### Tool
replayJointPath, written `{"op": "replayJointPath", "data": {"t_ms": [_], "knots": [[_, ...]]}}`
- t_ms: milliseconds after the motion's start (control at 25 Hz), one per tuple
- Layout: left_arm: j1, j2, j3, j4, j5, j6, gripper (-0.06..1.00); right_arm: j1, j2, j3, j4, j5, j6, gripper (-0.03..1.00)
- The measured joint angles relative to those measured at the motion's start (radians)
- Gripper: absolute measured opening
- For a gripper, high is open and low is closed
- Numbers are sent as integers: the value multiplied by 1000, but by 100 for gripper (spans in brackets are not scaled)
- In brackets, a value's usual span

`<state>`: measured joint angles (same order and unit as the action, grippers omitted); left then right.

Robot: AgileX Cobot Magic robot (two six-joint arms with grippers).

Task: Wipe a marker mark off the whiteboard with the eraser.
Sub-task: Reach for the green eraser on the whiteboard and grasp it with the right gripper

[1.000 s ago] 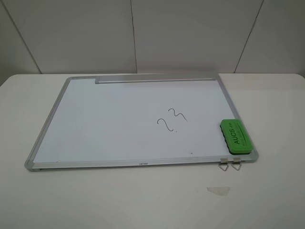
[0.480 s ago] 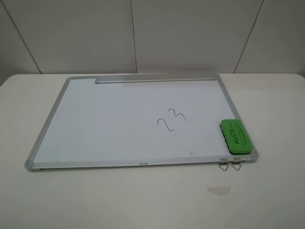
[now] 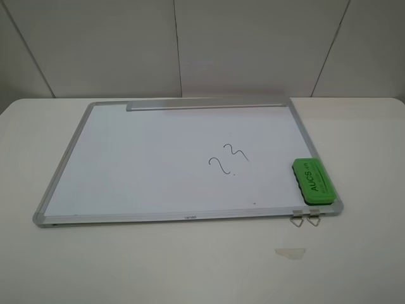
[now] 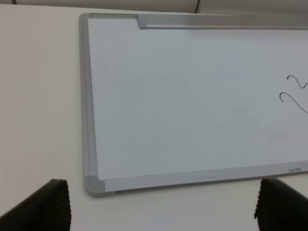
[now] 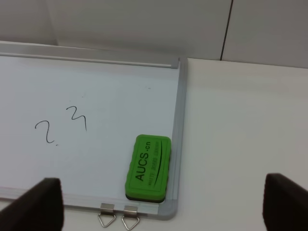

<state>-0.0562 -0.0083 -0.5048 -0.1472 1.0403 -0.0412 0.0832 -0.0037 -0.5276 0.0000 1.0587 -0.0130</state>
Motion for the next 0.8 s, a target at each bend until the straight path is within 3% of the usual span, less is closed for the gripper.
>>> {"op": "replayJointPath", "data": {"t_ms": [360, 800], "knots": [[0, 0, 0, 0, 0, 0, 78, 0, 76, -63, 32, 2, 47, 83], [0, 0, 0, 0, 0, 0, 78, 0, 692, -271, 166, 0, 48, 83]]}}
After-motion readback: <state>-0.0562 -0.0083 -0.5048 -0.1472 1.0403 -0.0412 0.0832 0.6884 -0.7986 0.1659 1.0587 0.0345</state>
